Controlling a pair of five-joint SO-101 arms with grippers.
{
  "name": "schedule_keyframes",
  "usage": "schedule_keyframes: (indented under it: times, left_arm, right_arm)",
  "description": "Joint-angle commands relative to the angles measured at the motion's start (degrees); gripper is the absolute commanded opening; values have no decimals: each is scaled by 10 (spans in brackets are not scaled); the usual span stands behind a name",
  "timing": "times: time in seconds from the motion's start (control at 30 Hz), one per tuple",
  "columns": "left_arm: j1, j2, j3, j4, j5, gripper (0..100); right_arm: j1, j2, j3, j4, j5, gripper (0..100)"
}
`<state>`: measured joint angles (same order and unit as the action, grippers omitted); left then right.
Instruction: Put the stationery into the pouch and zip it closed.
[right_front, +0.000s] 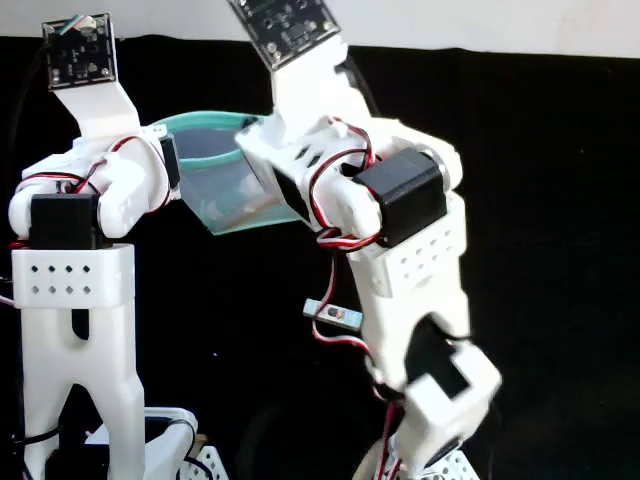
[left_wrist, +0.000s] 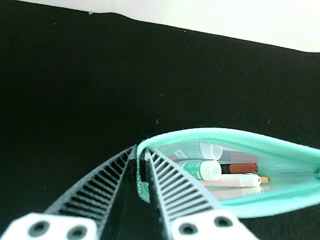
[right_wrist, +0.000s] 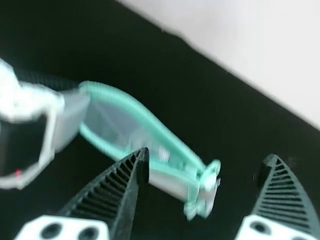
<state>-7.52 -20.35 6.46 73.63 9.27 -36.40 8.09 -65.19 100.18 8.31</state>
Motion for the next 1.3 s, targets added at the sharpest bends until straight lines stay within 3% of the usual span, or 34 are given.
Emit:
schedule_keyframes:
  times: [0.0, 0.27, 0.5, 0.8, 1.0, 1.27]
  left_arm:
    - [-3, 10, 24, -1, -3, 7]
    - [-1, 10, 24, -1, -3, 7]
    - [0, 10, 24, -1, -3, 7]
    - [0, 10, 24, 0, -3, 7]
    - [0, 10, 24, 0, -3, 7]
    - [1, 10, 24, 0, -3, 7]
  right_arm:
    - [4, -99, 148, 8, 36, 341]
    - [4, -220, 431, 7, 105, 341]
    - [3, -234, 553, -2, 161, 340]
    - [3, -234, 749, -118, 207, 339]
    - [-7, -234, 902, -267, 209, 339]
    - [-6, -233, 999, -383, 265, 339]
